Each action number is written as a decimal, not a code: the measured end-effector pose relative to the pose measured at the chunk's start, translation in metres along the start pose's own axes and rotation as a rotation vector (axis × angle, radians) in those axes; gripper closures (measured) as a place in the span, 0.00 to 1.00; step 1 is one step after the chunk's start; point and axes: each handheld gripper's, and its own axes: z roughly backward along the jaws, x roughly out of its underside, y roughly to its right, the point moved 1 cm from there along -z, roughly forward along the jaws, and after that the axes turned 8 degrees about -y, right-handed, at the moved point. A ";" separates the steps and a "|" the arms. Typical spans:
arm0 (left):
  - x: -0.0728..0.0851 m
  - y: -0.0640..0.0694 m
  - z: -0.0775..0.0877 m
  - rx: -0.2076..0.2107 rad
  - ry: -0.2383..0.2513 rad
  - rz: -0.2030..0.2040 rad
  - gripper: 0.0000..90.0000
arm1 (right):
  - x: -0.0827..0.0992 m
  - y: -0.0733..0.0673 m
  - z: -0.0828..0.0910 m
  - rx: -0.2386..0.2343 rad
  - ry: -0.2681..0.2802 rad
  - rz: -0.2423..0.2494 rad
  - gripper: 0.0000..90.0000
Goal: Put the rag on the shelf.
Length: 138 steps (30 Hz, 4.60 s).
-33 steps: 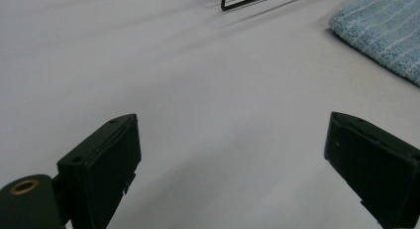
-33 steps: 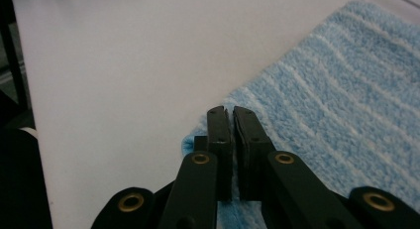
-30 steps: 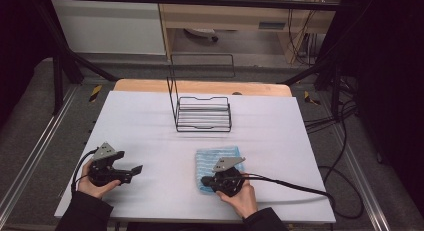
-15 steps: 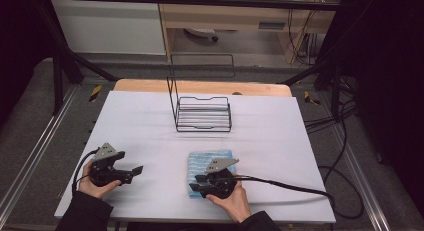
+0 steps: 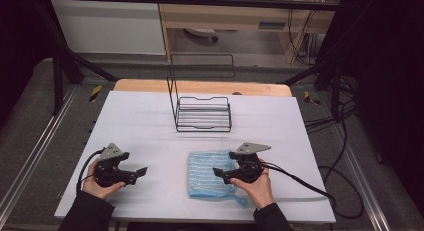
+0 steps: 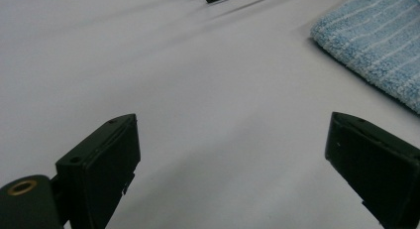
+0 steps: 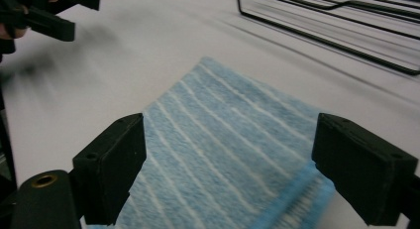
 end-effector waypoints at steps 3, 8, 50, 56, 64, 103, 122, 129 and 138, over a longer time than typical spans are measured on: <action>-0.002 0.004 -0.002 0.010 -0.002 -0.001 0.08 | 0.005 0.014 0.004 0.013 0.007 -0.022 0.11; -0.008 0.012 -0.007 0.011 -0.004 -0.001 0.08 | 0.014 0.031 0.007 0.033 -0.019 -0.034 0.07; -0.093 0.072 -0.104 0.039 -0.083 0.072 0.42 | 0.025 0.039 0.016 0.075 -0.031 -0.030 0.07; -0.090 0.078 -0.114 0.066 -0.125 0.060 0.56 | 0.025 0.038 0.014 0.073 -0.025 -0.043 0.09; -0.087 0.082 -0.118 0.106 -0.139 0.078 0.74 | 0.021 0.042 0.014 0.101 0.006 -0.062 0.17; -0.083 0.086 -0.121 0.110 -0.127 0.011 0.84 | 0.005 0.056 -0.037 0.024 -0.102 -0.204 0.83; -0.091 0.081 -0.095 0.162 -0.033 0.050 0.91 | -0.005 0.050 -0.013 -0.015 -0.011 -0.194 0.90; -0.097 0.085 -0.079 0.169 0.020 0.029 0.91 | -0.010 0.045 0.002 -0.036 0.055 -0.184 0.90; -0.105 0.091 -0.062 0.155 0.080 0.006 0.91 | -0.019 0.036 0.020 -0.017 0.122 -0.139 0.90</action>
